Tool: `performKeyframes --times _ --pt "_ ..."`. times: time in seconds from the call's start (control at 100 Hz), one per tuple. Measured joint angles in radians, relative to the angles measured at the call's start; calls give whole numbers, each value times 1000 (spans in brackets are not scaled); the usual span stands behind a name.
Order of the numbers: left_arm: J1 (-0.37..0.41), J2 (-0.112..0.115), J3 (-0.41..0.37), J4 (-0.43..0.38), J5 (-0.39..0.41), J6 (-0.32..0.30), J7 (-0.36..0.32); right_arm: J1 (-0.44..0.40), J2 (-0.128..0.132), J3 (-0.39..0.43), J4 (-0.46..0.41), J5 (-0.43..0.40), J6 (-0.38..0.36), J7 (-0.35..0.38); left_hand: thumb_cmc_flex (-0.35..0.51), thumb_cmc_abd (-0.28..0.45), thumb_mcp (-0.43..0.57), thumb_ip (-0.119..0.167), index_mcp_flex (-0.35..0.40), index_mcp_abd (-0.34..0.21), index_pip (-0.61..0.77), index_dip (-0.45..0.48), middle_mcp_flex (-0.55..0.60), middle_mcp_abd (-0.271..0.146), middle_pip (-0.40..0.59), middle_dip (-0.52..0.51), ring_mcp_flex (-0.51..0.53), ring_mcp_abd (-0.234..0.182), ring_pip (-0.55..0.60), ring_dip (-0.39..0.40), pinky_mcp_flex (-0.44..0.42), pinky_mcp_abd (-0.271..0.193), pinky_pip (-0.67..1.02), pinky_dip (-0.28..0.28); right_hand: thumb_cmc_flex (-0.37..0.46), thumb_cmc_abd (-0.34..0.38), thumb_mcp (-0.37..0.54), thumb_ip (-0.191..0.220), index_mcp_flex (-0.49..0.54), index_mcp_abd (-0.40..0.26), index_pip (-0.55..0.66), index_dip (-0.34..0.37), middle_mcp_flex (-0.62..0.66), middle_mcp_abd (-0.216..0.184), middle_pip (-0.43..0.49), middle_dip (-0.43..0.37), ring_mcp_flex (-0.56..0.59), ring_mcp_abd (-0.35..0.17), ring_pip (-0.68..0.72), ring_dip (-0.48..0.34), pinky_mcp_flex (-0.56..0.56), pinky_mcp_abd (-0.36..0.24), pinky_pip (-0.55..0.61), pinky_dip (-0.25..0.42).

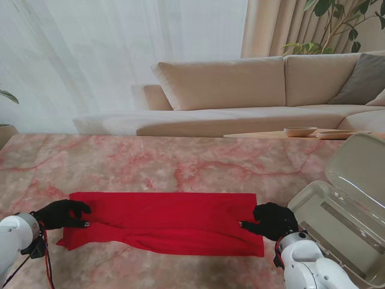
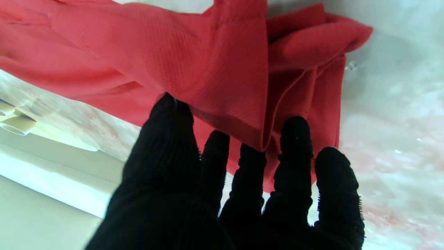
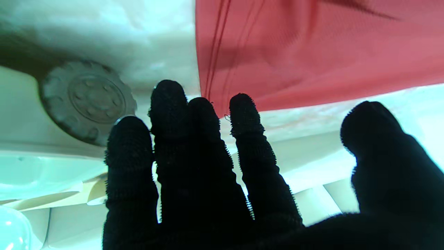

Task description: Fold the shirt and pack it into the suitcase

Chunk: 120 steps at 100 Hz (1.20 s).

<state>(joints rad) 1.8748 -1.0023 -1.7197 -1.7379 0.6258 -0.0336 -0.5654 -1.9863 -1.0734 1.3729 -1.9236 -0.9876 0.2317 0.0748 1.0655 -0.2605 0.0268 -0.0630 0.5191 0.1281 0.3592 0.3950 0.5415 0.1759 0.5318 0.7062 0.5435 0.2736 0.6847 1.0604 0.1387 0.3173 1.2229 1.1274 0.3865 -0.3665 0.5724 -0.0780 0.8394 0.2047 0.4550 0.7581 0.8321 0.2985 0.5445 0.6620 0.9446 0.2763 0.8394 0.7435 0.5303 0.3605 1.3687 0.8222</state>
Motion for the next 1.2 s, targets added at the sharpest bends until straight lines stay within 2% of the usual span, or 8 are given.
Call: performKeyframes --times 0.15,0.25,0.43,0.59,0.8,1.01,1.19,1.2 --pt "-8 3 19 11 6 0 -13 5 6 -14 -2 -15 33 25 0 11 0 0 0 0 0 0 0 2 0 -1 0 0 0 0 0 0 0 0 -39 35 -17 3 -3 12 -21 0 -1 13 0 0 -1 9 22 21 -2 0 2 1" --pt "-14 5 34 20 1 6 -14 15 11 -28 -2 -23 81 79 0 11 0 0 0 1 0 0 -15 8 20 9 -3 0 0 0 0 0 0 -1 -51 45 -20 3 -5 14 -22 0 -13 22 -14 0 -4 16 25 24 -10 0 2 1" --pt "-22 6 43 26 -5 8 -15 31 18 -47 0 -101 149 146 0 11 0 0 0 1 0 0 -15 17 31 16 -3 0 0 -1 -1 0 0 -1 -74 87 -29 5 -35 38 -48 -1 -43 40 -27 6 -23 25 27 27 -30 0 2 12" --pt "-23 5 43 31 -12 2 -4 52 23 -64 10 -93 186 170 0 11 0 0 0 1 0 0 -4 17 32 16 -3 0 0 -1 -1 0 0 -2 -100 106 -35 5 -68 61 -86 -2 -100 52 -45 14 -71 35 24 36 -59 0 2 12" --pt "-18 -1 42 40 -27 -16 25 91 27 -93 28 -141 228 224 0 11 0 0 0 1 0 0 0 17 19 2 -3 1 0 -2 -1 0 0 -11 -114 128 -45 5 -152 92 -135 -28 -212 73 -91 25 -149 48 -2 36 -102 -15 2 13" --pt "-14 -6 41 47 -34 -25 47 125 31 -111 42 -146 263 260 0 11 0 0 0 1 0 0 0 17 17 2 -2 14 0 -2 -1 0 0 -11 -137 139 -45 5 -184 114 -163 -51 -254 82 -111 25 -183 52 -17 37 -133 -11 1 25" --pt "-12 -7 41 50 -40 -26 52 157 37 -131 60 -167 291 303 0 11 0 0 0 1 0 0 0 11 17 1 -2 14 0 -2 -1 0 0 -11 -137 139 -45 5 -173 114 -161 -52 -262 86 -115 26 -184 58 -17 47 -136 -11 0 25" --pt "-12 -7 41 50 -40 -26 53 158 37 -132 61 -169 292 307 0 11 0 0 0 1 0 0 0 9 17 1 -2 14 0 -2 -1 0 0 -11 -137 139 -45 5 -187 130 -156 -39 -262 87 -115 26 -184 58 -17 47 -135 -12 0 25"
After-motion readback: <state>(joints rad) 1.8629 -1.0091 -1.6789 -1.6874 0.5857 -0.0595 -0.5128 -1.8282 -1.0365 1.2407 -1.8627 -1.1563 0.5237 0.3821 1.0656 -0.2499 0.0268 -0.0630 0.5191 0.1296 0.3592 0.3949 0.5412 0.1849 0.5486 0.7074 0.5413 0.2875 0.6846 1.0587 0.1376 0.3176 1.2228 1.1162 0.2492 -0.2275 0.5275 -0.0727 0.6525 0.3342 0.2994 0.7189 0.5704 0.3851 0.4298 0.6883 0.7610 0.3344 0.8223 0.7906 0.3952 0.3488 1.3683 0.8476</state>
